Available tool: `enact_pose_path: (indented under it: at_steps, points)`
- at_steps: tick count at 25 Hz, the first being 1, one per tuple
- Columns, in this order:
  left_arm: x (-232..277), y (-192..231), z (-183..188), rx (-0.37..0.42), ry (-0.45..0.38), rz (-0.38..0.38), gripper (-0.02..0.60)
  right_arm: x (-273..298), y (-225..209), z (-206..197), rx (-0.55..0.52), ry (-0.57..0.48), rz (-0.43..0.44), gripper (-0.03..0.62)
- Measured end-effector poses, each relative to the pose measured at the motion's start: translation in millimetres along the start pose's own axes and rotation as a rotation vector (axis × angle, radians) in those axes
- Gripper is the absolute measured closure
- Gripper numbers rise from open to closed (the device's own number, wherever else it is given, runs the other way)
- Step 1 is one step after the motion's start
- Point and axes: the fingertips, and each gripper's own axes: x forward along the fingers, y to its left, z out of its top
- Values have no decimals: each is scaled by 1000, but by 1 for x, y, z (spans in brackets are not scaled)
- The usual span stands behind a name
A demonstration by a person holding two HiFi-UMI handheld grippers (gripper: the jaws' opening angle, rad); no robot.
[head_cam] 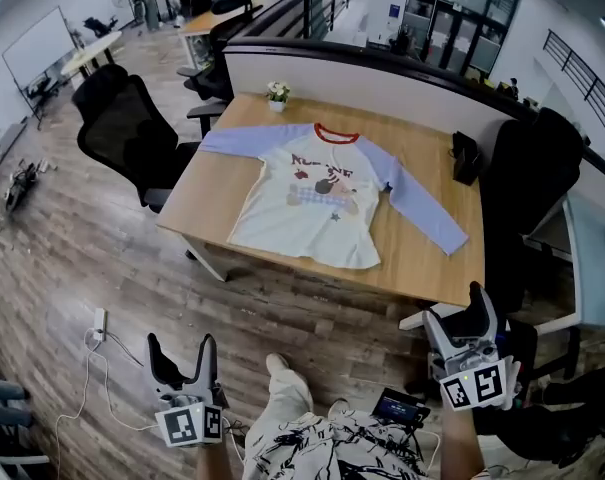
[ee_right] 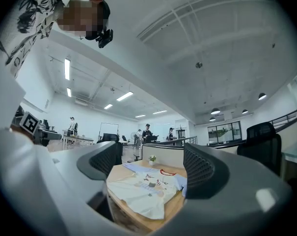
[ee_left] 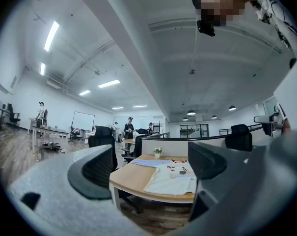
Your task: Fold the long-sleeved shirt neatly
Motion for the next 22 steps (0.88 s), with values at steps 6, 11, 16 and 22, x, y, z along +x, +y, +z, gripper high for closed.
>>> enact_pose_path:
  at_steps: [6, 11, 16, 22]
  points:
    - [81, 44, 9, -10, -9, -36, 114, 80, 7, 11, -35, -21, -45, 171]
    - [126, 81, 15, -12, -10, -68, 114, 127, 17, 14, -39, -25, -101, 171]
    - [163, 107, 8, -12, 12, -82, 114, 161, 26, 8, -43, -7, -118, 171]
    - [211, 120, -8, -22, 51, -91, 114, 209, 24, -7, -40, 22, -117, 171]
